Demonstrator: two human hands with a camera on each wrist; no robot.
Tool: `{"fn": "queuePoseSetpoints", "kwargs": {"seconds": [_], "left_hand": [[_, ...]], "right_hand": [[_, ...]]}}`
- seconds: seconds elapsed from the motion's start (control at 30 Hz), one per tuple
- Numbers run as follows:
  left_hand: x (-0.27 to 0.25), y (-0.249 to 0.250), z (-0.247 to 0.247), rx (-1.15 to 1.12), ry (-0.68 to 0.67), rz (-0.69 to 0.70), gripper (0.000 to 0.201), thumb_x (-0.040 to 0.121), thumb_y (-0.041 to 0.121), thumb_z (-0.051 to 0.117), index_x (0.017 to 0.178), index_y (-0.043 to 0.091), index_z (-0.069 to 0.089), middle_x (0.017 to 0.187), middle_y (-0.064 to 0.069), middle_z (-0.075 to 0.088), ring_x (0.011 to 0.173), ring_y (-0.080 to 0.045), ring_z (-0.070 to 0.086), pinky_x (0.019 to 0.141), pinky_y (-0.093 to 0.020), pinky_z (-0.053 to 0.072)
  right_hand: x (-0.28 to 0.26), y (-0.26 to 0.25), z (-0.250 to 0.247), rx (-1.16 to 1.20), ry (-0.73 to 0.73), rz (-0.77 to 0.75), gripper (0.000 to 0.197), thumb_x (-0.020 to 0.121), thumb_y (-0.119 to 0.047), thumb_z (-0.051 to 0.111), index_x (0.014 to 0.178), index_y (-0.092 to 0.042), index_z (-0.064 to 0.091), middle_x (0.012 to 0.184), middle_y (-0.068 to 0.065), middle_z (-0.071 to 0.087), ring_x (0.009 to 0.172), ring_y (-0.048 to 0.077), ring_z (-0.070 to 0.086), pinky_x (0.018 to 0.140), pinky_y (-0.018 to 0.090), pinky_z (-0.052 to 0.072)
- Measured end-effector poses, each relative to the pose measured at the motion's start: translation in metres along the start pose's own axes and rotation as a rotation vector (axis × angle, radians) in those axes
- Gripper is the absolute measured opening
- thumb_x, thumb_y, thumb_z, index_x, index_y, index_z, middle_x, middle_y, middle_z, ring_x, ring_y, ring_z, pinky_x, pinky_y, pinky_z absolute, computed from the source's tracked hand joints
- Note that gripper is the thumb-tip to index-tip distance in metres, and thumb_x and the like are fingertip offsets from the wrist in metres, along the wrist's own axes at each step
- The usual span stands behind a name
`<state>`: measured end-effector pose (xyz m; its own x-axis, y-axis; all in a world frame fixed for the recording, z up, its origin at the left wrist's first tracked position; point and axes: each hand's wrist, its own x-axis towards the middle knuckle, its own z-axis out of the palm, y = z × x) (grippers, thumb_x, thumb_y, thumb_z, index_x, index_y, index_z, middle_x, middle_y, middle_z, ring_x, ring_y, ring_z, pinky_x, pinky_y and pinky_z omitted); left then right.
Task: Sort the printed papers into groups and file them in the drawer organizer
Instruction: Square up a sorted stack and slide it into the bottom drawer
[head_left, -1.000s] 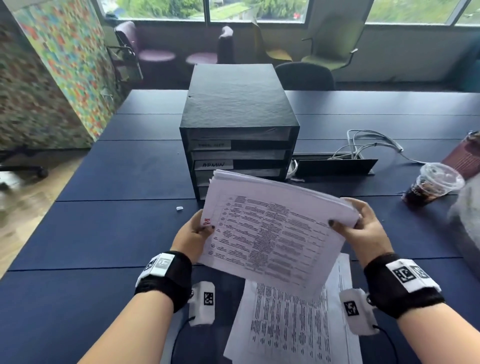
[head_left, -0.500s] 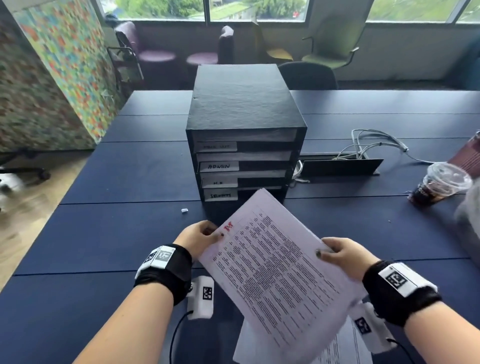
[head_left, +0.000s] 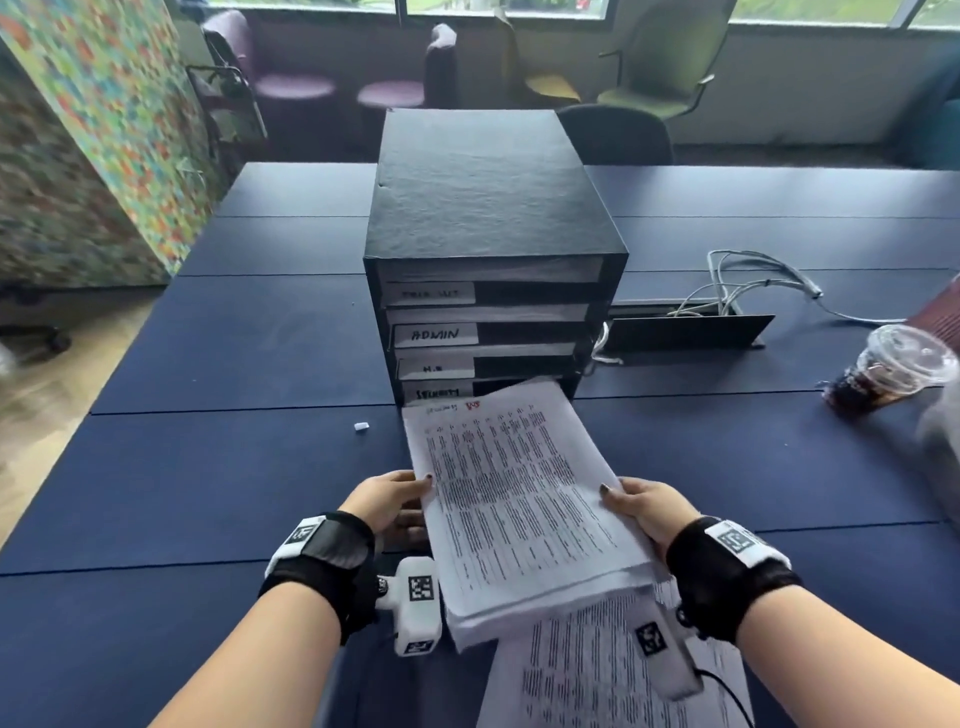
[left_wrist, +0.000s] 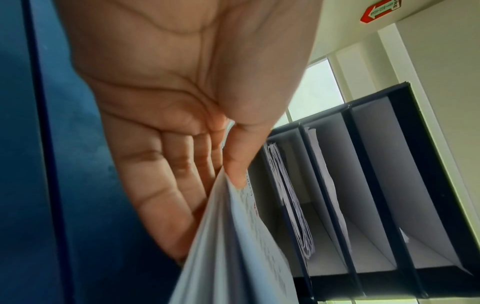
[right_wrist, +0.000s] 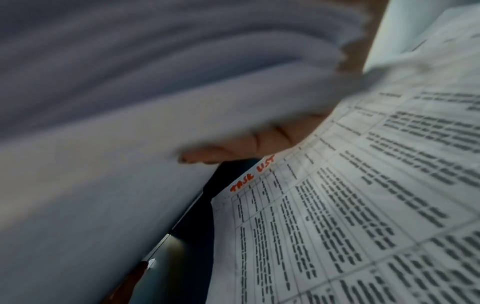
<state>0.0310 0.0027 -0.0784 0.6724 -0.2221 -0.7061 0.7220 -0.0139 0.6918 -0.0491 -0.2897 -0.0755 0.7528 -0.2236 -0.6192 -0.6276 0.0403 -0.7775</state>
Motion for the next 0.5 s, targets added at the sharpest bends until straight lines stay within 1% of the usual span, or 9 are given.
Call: {"fn": "queuePoseSetpoints", "kwargs": {"seconds": [0.1, 0.17, 0.2, 0.27, 0.3, 0.33, 0.4, 0.47, 0.5], "left_hand": [[0.003, 0.003, 0.004, 0.016, -0.089, -0.046, 0.011, 0.097, 0.009, 0.048, 0.102, 0.007, 0.058, 0.065, -0.005, 0.068, 0.041, -0.015, 0.059, 0.039, -0.024, 0.049], [0.005, 0.005, 0.002, 0.061, -0.109, -0.073, 0.015, 0.096, 0.013, 0.051, 0.107, 0.007, 0.059, 0.074, -0.008, 0.068, 0.049, -0.019, 0.062, 0.042, -0.026, 0.05], [0.007, 0.005, 0.0, 0.073, -0.116, -0.087, 0.02, 0.095, 0.016, 0.053, 0.111, 0.006, 0.06, 0.083, -0.011, 0.069, 0.055, -0.021, 0.064, 0.045, -0.027, 0.052], [0.011, 0.005, -0.006, 0.052, -0.163, -0.137, 0.031, 0.092, 0.022, 0.056, 0.117, 0.005, 0.06, 0.104, -0.017, 0.069, 0.071, -0.028, 0.066, 0.054, -0.032, 0.056], [0.012, 0.005, -0.008, 0.034, -0.184, -0.162, 0.033, 0.092, 0.025, 0.056, 0.118, 0.007, 0.06, 0.107, -0.018, 0.068, 0.073, -0.03, 0.067, 0.055, -0.032, 0.056], [0.013, 0.006, -0.01, 0.027, -0.2, -0.181, 0.031, 0.093, 0.027, 0.054, 0.117, 0.008, 0.058, 0.106, -0.017, 0.067, 0.069, -0.031, 0.067, 0.052, -0.031, 0.056], [0.017, 0.008, -0.009, 0.055, -0.191, -0.178, 0.023, 0.097, 0.025, 0.048, 0.116, 0.012, 0.053, 0.099, -0.013, 0.064, 0.05, -0.027, 0.064, 0.04, -0.025, 0.049], [0.023, 0.011, -0.007, 0.085, -0.13, -0.101, 0.013, 0.099, 0.018, 0.045, 0.111, 0.014, 0.05, 0.088, -0.009, 0.059, 0.036, -0.018, 0.055, 0.032, -0.018, 0.04], [0.029, 0.012, -0.007, 0.09, -0.086, -0.065, 0.011, 0.1, 0.015, 0.044, 0.11, 0.013, 0.049, 0.083, -0.008, 0.056, 0.032, -0.014, 0.05, 0.03, -0.016, 0.037]], "right_hand": [[0.017, -0.006, 0.007, 0.044, 0.073, -0.006, 0.007, 0.09, -0.01, 0.058, 0.088, -0.006, 0.063, 0.072, 0.012, 0.065, 0.052, 0.021, 0.061, 0.054, 0.03, 0.055], [0.029, -0.011, 0.012, 0.052, 0.09, -0.015, 0.009, 0.091, -0.011, 0.058, 0.085, -0.008, 0.063, 0.067, 0.008, 0.065, 0.049, 0.018, 0.061, 0.049, 0.027, 0.053], [0.034, -0.014, 0.016, 0.061, 0.097, -0.019, 0.009, 0.091, -0.012, 0.057, 0.084, -0.009, 0.062, 0.067, 0.008, 0.065, 0.049, 0.018, 0.061, 0.049, 0.027, 0.053], [0.042, -0.022, 0.025, 0.069, 0.094, -0.048, 0.01, 0.092, -0.014, 0.056, 0.084, -0.01, 0.061, 0.073, 0.009, 0.064, 0.056, 0.021, 0.061, 0.062, 0.036, 0.055], [0.047, -0.025, 0.029, 0.066, 0.097, -0.063, 0.01, 0.092, -0.015, 0.055, 0.086, -0.01, 0.06, 0.076, 0.009, 0.064, 0.061, 0.023, 0.06, 0.069, 0.041, 0.054], [0.05, -0.031, 0.034, 0.057, 0.103, -0.072, 0.009, 0.093, -0.016, 0.055, 0.088, -0.01, 0.06, 0.077, 0.008, 0.063, 0.063, 0.022, 0.059, 0.071, 0.041, 0.053], [0.056, -0.039, 0.039, 0.076, 0.104, -0.087, 0.01, 0.093, -0.02, 0.055, 0.089, -0.012, 0.061, 0.077, 0.006, 0.063, 0.063, 0.02, 0.058, 0.064, 0.035, 0.051], [0.061, -0.047, 0.043, 0.053, 0.101, -0.064, 0.015, 0.091, -0.033, 0.058, 0.09, -0.019, 0.063, 0.074, 0.007, 0.061, 0.062, 0.024, 0.055, 0.059, 0.034, 0.049], [0.064, -0.05, 0.043, -0.028, 0.101, -0.039, 0.018, 0.089, -0.04, 0.058, 0.089, -0.023, 0.063, 0.068, 0.007, 0.056, 0.058, 0.023, 0.051, 0.056, 0.033, 0.046]]}}
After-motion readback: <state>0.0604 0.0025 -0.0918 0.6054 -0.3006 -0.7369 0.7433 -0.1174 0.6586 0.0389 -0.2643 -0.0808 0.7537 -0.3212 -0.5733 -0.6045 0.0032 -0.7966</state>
